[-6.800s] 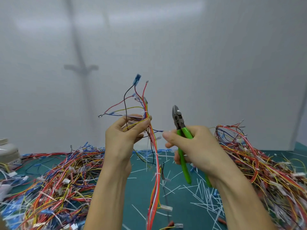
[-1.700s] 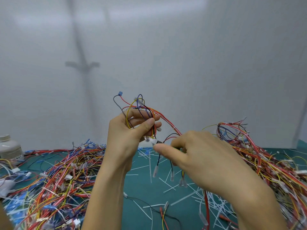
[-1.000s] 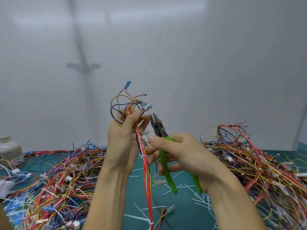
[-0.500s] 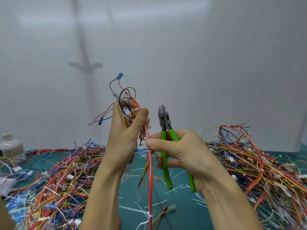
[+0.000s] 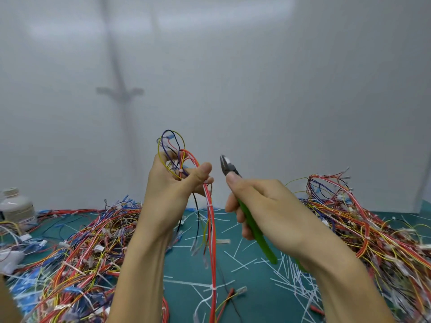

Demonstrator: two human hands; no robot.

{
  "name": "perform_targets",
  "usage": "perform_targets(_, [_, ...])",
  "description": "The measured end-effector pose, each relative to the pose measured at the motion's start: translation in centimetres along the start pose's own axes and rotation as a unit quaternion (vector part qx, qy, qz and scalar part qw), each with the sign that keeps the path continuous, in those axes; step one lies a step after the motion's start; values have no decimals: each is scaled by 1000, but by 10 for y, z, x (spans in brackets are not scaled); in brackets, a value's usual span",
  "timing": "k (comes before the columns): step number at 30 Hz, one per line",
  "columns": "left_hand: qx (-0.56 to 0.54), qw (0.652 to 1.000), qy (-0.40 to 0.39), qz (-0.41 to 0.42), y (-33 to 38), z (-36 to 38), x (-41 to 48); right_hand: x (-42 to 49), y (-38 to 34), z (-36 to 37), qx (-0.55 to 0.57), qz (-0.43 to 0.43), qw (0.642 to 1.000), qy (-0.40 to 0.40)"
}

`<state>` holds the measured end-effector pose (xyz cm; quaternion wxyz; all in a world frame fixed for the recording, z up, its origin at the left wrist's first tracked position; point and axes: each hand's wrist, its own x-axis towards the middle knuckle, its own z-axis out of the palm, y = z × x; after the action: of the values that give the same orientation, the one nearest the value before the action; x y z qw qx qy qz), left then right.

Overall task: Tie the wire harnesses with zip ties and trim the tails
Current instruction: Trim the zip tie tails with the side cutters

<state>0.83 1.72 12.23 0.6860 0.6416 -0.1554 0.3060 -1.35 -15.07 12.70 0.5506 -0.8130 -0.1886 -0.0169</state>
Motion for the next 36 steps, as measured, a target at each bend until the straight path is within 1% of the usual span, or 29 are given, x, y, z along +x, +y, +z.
perform_targets(3, [-12,999,32,-8,-4,0,1,-3,3,-2,-88,15,996,-32])
perform_targets(6, [-8,999,44,-3,-7,-1,3,-5,1,1,-152,14,987,-40])
perform_targets(8, [-1,999,46,6,-7,-1,3,-6,0,4,-200,5,980,-21])
perform_targets(11, [35,998,57,14,-7,0,3,-6,-2,10,-299,-20,954,34])
perform_targets(13, [66,996,59,23,-8,0,3,-7,-4,12,-332,-36,941,59])
perform_targets(17, [92,994,58,28,-8,0,3,-5,-4,14,-362,-54,927,87])
perform_targets(20, [97,994,41,35,-8,-1,3,-4,-2,14,-365,-63,924,97])
perform_targets(23, [91,994,41,37,-8,-1,3,-3,-2,15,-368,-71,921,106])
perform_targets(29, [87,995,54,10,-6,-1,2,-4,0,14,-395,-86,908,115])
perform_targets(36, [82,996,39,1,-11,-2,3,-4,0,14,-386,-85,912,112])
